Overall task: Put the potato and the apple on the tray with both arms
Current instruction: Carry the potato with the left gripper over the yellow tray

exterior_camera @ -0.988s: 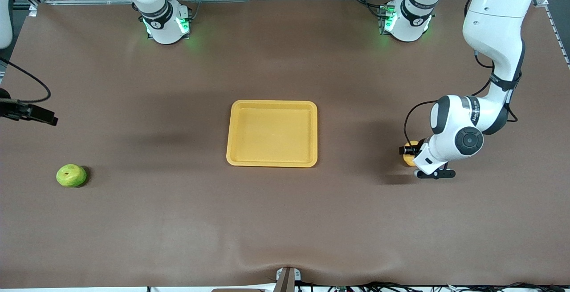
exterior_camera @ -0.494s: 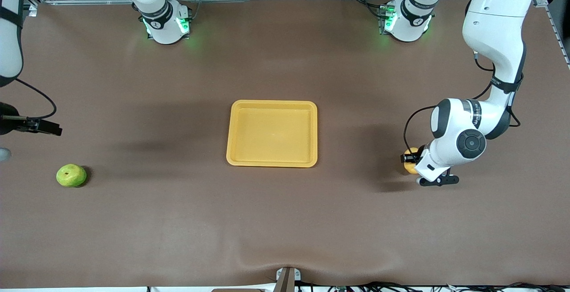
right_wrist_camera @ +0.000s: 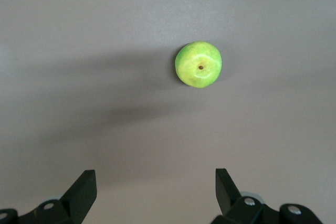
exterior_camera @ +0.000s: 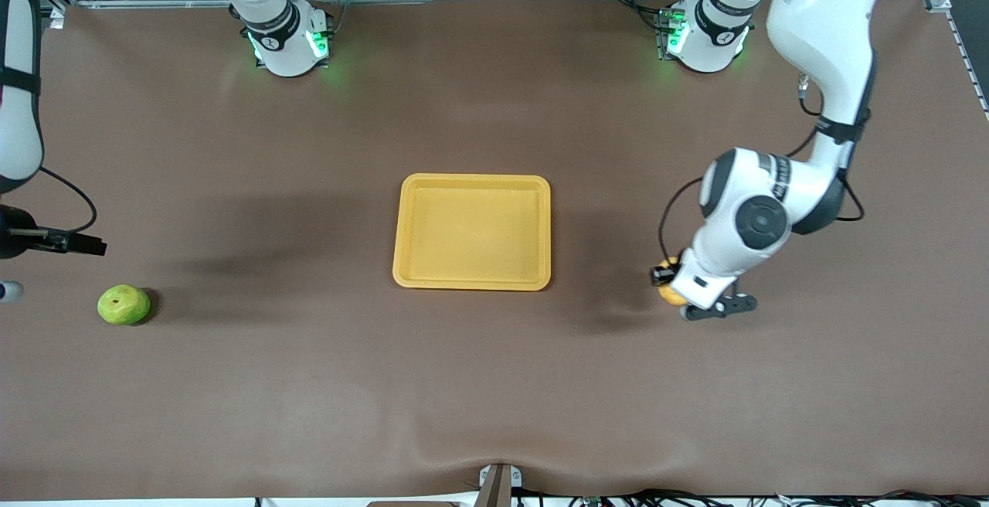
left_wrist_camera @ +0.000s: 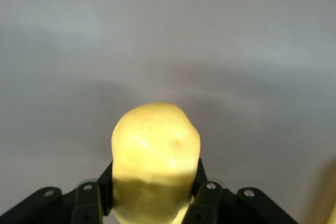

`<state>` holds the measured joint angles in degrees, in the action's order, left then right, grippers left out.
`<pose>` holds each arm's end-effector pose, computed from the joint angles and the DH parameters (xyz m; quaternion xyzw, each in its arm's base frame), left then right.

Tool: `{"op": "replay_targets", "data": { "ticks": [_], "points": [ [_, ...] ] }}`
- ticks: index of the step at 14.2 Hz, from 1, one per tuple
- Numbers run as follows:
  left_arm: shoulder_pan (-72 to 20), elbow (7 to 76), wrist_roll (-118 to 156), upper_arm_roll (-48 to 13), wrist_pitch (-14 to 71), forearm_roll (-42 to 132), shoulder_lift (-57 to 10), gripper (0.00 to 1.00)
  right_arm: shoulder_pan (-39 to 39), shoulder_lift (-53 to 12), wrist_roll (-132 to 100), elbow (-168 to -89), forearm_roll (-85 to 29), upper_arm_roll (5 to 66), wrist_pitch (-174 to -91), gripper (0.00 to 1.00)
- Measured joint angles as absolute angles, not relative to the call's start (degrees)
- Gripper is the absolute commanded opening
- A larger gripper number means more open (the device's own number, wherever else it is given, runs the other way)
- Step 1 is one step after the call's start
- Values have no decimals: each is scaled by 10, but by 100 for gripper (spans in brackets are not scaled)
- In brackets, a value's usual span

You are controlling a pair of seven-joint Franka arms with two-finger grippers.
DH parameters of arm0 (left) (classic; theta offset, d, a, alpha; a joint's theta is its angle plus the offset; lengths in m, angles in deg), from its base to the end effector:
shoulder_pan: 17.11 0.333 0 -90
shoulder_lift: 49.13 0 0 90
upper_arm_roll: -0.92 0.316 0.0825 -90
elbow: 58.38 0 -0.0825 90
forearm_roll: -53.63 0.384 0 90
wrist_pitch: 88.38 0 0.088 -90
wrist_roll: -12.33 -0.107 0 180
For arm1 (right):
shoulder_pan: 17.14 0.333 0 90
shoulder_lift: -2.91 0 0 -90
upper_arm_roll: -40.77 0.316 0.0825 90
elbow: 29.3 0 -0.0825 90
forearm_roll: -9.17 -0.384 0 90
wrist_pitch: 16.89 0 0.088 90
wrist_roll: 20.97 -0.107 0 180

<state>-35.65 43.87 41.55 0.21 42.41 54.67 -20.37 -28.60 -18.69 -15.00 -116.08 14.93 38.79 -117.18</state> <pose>0.6195 -0.2152 0.2733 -0.9966 -0.0817 0.0001 0.0043 0.6363 -0.1583 0.4360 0.9947 -0.0517 -0.0786 0.0425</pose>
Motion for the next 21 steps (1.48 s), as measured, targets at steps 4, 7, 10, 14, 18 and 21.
{"op": "replay_targets", "data": {
  "ticks": [4,7,10,14,18,21],
  "points": [
    [-427,418,517,1,411,547,-213,21,-286,-211,-144,-1161,180,388,-1199,100],
    [-481,396,596,0,397,547,-213,21,-289,-234,-126,-1161,183,388,-1220,100],
    [-522,354,679,0,397,547,-189,21,-301,-265,-103,-1161,183,388,-1263,100],
    [-551,280,750,0,397,547,-107,39,-316,-304,-78,-1160,183,387,-1304,100],
    [-565,258,712,-1,397,547,-73,41,-318,-338,-68,-1138,183,388,-1314,100],
    [-565,258,683,-10,390,547,-71,42,-320,-350,-59,-1132,184,387,-1335,100]
  ]
}}
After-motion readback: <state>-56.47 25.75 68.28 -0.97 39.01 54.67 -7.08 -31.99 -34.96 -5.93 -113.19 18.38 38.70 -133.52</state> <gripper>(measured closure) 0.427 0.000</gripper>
